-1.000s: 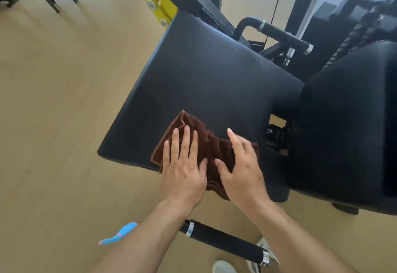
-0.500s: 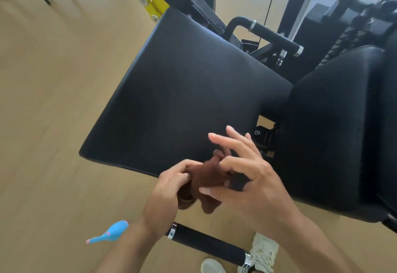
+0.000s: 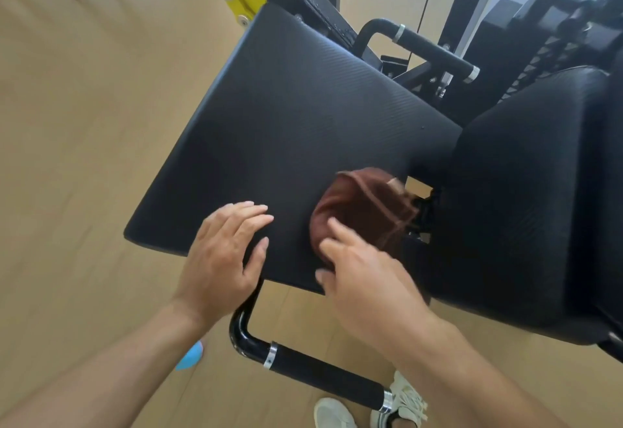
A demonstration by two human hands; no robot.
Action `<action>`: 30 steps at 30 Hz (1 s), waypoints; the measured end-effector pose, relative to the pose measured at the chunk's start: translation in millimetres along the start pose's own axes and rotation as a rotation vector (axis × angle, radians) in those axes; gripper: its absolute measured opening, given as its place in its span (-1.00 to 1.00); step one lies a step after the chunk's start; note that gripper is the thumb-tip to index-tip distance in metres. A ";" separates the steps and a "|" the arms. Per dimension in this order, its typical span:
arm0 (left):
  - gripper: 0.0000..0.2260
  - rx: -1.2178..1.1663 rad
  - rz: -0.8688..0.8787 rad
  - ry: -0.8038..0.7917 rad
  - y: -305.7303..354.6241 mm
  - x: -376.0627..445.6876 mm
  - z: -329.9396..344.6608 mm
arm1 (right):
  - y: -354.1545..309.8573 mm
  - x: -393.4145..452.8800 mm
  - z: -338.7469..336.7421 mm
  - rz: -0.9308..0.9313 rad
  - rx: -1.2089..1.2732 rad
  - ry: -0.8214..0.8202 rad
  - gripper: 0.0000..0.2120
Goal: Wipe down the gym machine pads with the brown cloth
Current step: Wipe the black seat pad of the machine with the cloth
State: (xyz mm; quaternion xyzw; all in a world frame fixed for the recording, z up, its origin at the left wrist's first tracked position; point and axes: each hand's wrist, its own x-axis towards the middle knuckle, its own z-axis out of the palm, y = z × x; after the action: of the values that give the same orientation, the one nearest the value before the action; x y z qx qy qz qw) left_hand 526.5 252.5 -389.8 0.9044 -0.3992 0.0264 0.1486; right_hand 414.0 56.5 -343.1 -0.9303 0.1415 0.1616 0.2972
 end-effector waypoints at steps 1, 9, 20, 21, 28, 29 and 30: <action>-0.70 0.051 0.018 -0.006 -5.3 5.4 2.6 | -1.2 -1.8 4.4 0.009 -0.011 -0.104 -0.70; -0.66 0.324 0.027 -0.011 -12.8 12.5 30.6 | 15.0 -25.0 14.5 -0.053 -0.076 -0.060 -0.74; -0.65 0.363 0.074 0.010 -16.2 14.2 35.7 | 33.7 -18.8 38.1 0.214 0.556 -0.137 -0.70; -0.64 0.365 0.077 0.012 -16.0 14.1 36.1 | 33.3 -25.4 40.7 0.237 0.671 -0.152 -0.78; -0.64 0.370 0.073 0.034 -16.2 13.5 36.2 | -20.8 -31.6 59.0 0.498 1.413 0.508 -0.75; -0.64 0.372 0.073 0.036 -16.0 13.5 35.8 | -28.7 -24.3 58.8 0.399 1.318 0.467 -0.72; -0.64 0.374 0.073 0.035 -15.8 13.4 35.6 | -34.3 -14.9 60.3 0.260 1.152 0.332 -0.66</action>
State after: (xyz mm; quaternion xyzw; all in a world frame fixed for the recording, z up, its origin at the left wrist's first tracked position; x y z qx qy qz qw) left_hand 544.6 242.6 -425.5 0.9006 -0.4171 0.1210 -0.0163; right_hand 399.7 121.9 -366.5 -0.6081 0.3629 -0.0530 0.7041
